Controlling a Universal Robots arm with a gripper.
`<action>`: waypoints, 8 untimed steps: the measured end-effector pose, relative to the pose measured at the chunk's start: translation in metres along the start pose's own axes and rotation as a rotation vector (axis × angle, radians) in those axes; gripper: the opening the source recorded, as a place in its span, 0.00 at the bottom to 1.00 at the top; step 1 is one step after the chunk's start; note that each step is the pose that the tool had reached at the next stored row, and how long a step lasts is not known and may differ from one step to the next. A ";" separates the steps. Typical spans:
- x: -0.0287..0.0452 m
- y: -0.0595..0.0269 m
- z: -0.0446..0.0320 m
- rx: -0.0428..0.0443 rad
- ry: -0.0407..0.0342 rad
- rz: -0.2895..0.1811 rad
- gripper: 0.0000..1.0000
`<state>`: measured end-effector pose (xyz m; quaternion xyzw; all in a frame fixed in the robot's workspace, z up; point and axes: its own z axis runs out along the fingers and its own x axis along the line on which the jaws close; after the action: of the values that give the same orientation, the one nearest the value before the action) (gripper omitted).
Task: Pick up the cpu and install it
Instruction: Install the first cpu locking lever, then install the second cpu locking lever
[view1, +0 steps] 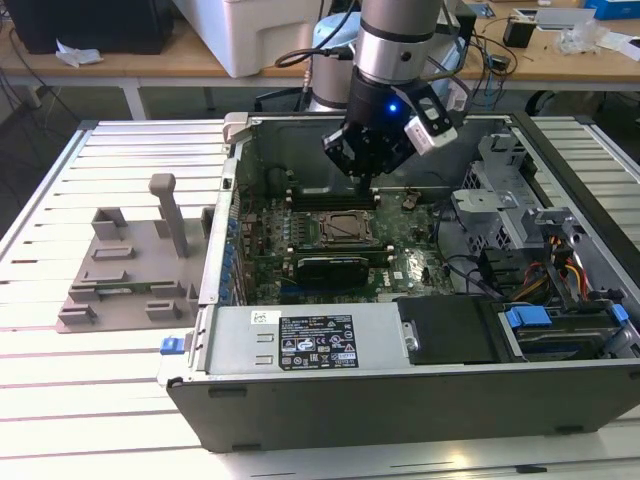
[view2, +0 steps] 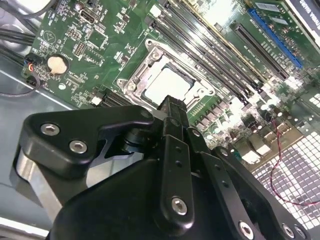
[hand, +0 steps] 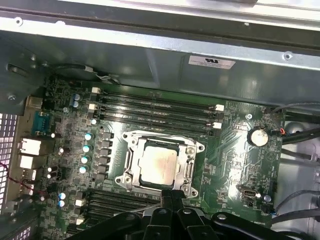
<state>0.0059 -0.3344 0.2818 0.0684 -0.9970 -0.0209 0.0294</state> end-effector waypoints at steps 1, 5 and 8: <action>0.0000 0.0000 0.0000 0.0000 0.0000 0.000 0.11; 0.0000 0.0000 -0.0003 0.0000 0.0000 0.000 0.11; 0.0000 0.0000 -0.0004 0.0000 0.0000 0.000 0.11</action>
<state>0.0059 -0.3344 0.2822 0.0684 -0.9970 -0.0209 0.0295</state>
